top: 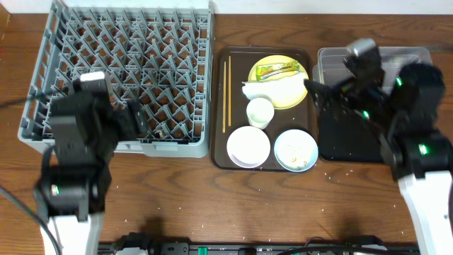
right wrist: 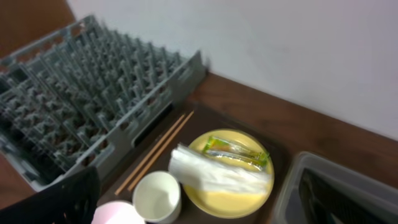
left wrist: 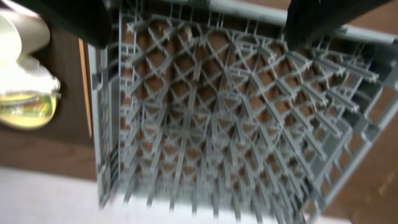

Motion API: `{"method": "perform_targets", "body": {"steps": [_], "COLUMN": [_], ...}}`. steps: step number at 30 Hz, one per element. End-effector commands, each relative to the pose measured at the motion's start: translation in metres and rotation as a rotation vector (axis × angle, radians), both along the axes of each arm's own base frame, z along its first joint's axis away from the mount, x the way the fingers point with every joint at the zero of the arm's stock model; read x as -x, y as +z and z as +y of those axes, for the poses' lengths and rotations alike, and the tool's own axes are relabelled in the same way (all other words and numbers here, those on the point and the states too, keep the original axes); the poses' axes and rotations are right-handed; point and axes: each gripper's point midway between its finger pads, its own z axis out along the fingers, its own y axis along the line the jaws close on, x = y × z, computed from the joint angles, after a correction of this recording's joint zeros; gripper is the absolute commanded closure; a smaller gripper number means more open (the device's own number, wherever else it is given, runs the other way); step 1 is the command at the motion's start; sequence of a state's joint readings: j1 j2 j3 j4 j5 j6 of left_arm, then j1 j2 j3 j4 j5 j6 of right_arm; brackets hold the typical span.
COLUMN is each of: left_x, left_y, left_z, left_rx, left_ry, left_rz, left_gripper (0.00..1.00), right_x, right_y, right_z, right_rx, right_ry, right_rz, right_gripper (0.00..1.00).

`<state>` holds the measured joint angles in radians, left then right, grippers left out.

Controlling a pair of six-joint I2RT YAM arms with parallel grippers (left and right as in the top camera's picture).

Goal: Sort waste into correct bins and load items into the dishwasher
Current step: 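Move the right gripper to the snack wrapper and napkin on the yellow plate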

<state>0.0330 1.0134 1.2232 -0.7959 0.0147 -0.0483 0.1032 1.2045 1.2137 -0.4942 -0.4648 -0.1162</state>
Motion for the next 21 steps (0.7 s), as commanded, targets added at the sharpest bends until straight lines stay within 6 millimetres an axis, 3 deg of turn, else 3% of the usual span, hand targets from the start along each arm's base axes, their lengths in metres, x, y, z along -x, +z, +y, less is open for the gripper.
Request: {"method": "perform_targets", "body": {"steps": [1, 10, 17, 21], "left_x": [-0.012, -0.034, -0.038, -0.039], "left_y": [0.012, -0.003, -0.009, -0.01], "left_z": [0.001, 0.002, 0.002, 0.002], "left_rx": [-0.004, -0.001, 0.0, 0.0], "left_ry": [-0.006, -0.005, -0.005, -0.005], "left_rz": [0.035, 0.122, 0.14, 0.143], "left_gripper": [0.09, 0.1, 0.1, 0.1], "right_x": [-0.017, -0.063, -0.1, -0.11], "right_y": [0.006, -0.035, -0.075, -0.117], "right_z": [0.018, 0.023, 0.03, 0.031], "right_rx": [0.025, 0.209, 0.253, 0.425], "right_ry": [0.064, 0.075, 0.12, 0.244], "right_rz": [0.017, 0.281, 0.274, 0.249], "right_gripper": [0.01, 0.01, 0.01, 0.01]}}
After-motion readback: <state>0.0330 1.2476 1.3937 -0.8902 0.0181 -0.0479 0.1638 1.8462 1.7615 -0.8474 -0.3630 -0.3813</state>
